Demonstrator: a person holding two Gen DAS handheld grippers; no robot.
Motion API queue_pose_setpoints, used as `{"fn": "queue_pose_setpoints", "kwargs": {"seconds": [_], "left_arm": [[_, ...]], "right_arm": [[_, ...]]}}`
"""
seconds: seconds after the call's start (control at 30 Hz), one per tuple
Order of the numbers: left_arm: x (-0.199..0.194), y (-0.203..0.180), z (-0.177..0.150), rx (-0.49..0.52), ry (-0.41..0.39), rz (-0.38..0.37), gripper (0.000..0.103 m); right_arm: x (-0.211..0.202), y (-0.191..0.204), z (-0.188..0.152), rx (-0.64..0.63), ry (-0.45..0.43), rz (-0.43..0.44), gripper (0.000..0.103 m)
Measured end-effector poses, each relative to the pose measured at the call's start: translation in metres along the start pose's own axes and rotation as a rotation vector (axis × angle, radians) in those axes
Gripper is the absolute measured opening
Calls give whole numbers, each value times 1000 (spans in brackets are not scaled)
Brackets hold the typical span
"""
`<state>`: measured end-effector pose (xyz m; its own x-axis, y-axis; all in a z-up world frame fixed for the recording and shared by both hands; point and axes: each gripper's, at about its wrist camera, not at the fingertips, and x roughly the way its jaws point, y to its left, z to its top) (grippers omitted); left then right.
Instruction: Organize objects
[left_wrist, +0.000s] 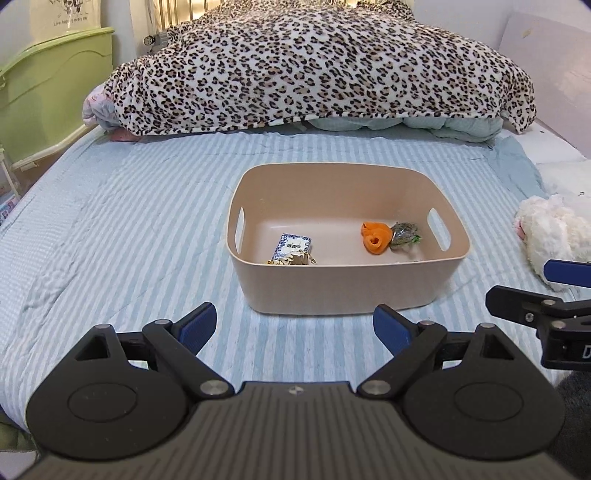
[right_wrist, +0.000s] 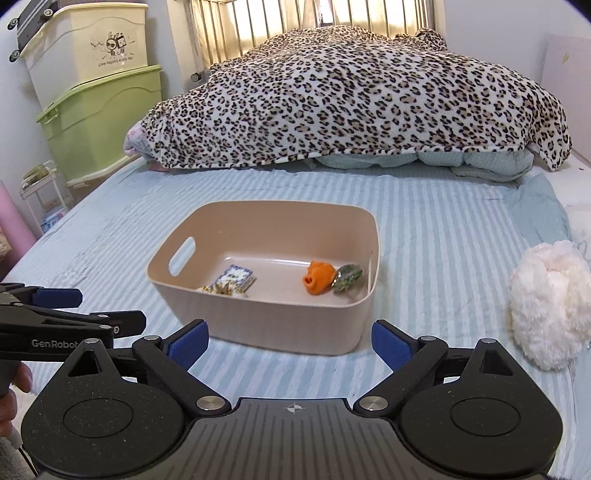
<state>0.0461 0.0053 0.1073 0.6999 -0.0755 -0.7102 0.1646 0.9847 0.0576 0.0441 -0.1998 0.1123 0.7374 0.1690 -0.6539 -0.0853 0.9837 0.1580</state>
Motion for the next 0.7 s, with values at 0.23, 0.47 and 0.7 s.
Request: {"fn": "queue_pose_setpoints", "kwargs": {"seconds": [0.23,0.47,0.7], "left_arm": [[-24,4,-11,-32,-15,-15,92],[-42,1,-26,-22,-18,-15,92],[-62,-3,-41,-6,-18,-6,92]], "right_arm": [[-22,6,-9,12,-13,24,96],[-45,10,-17,24,-35,29,100],[-61,8,-24,35,-37,26,102]]}}
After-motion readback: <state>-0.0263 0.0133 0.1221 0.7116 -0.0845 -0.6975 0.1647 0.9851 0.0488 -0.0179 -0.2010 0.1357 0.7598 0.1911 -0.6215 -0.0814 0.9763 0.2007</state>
